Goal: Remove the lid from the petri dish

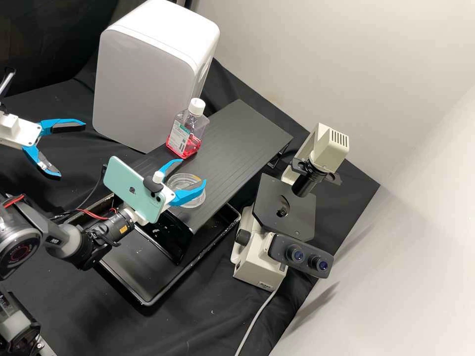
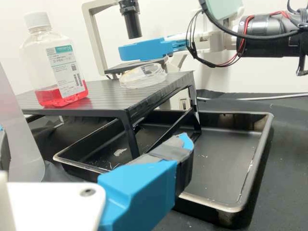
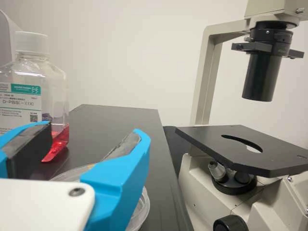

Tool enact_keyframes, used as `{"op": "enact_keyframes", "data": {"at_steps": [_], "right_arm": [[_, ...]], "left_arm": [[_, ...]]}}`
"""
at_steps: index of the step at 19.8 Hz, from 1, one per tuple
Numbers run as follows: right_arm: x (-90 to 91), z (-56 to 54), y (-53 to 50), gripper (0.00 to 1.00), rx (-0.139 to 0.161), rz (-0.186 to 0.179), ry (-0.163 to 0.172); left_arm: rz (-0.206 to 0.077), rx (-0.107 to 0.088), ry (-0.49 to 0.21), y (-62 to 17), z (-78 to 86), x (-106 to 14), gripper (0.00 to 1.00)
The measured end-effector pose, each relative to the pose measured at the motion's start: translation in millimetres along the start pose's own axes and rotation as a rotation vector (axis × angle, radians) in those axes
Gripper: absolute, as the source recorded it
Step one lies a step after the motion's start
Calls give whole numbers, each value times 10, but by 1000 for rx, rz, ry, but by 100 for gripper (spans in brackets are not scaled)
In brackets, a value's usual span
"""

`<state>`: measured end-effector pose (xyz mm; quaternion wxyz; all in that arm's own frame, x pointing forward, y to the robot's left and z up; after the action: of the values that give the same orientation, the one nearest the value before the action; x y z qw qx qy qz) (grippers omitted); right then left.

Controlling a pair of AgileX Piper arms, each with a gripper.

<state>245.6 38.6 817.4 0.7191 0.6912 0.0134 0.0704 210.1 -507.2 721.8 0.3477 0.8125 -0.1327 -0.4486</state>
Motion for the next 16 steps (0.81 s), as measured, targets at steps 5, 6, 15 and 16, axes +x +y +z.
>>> {"op": "enact_keyframes", "data": {"at_steps": [5, 6, 15, 16], "right_arm": [[-35, -16, -22, 100, -11, -11, 5], [-41, -11, -27, 100, -12, -13, 3], [-42, 68, -117, 100, -17, -40, -42], [-42, 78, -119, 100, -15, -39, -48]], "left_arm": [[0, 0, 0, 0, 0, 0, 100], [0, 0, 0, 0, 0, 0, 100], [-6, -5, 0, -17, -4, 5, 100], [-8, -7, 0, -23, -10, 11, 100]]}}
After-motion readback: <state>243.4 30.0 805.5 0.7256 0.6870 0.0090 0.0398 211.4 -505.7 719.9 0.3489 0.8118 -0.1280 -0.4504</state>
